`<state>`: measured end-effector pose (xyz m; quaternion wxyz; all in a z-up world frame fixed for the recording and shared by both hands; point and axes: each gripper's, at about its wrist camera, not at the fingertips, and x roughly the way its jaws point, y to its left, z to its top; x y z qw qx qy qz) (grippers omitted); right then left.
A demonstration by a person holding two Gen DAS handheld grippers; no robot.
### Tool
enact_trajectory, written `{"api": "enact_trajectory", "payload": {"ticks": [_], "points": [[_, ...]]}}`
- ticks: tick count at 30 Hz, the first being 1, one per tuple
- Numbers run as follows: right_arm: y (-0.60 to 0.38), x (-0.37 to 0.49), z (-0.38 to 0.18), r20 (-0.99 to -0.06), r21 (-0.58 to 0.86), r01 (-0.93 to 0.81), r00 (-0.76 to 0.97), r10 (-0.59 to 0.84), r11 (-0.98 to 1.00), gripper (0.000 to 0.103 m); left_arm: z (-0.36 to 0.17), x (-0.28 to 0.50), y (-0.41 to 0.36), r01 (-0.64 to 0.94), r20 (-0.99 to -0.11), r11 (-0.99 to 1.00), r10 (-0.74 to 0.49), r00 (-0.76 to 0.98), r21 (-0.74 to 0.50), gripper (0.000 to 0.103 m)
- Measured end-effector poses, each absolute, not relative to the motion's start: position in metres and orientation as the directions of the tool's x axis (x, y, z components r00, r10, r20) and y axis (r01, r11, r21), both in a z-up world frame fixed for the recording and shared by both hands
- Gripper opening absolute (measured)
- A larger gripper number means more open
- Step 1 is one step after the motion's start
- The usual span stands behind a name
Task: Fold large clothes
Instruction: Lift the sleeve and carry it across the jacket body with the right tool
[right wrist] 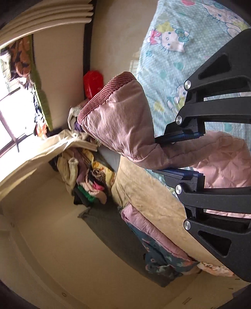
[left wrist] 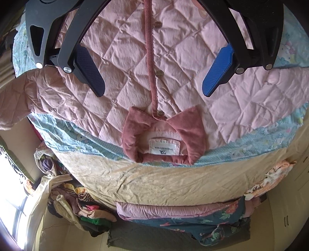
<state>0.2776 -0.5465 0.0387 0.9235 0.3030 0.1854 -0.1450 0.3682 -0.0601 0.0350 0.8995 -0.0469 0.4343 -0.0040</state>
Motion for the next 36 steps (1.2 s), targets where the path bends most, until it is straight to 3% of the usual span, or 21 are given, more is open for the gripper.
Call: {"api": "enact_trajectory", "payload": {"ticks": [16,36], "points": [[-0.419,0.291,0.133,-0.335,0.374,0.145,0.942,-0.012,0.916,0.023,0.086,0.349,-0.009,-0.054,-0.738,0.990,-0.059,0.672,-0.129,0.095],[-0.256,0.322,0.146,-0.334,0.286,-0.106,0.921,0.202,0.952,0.023,0.074,0.346,0.077,-0.130,-0.720,0.958,-0.099,0.687,-0.256,0.095]]}}
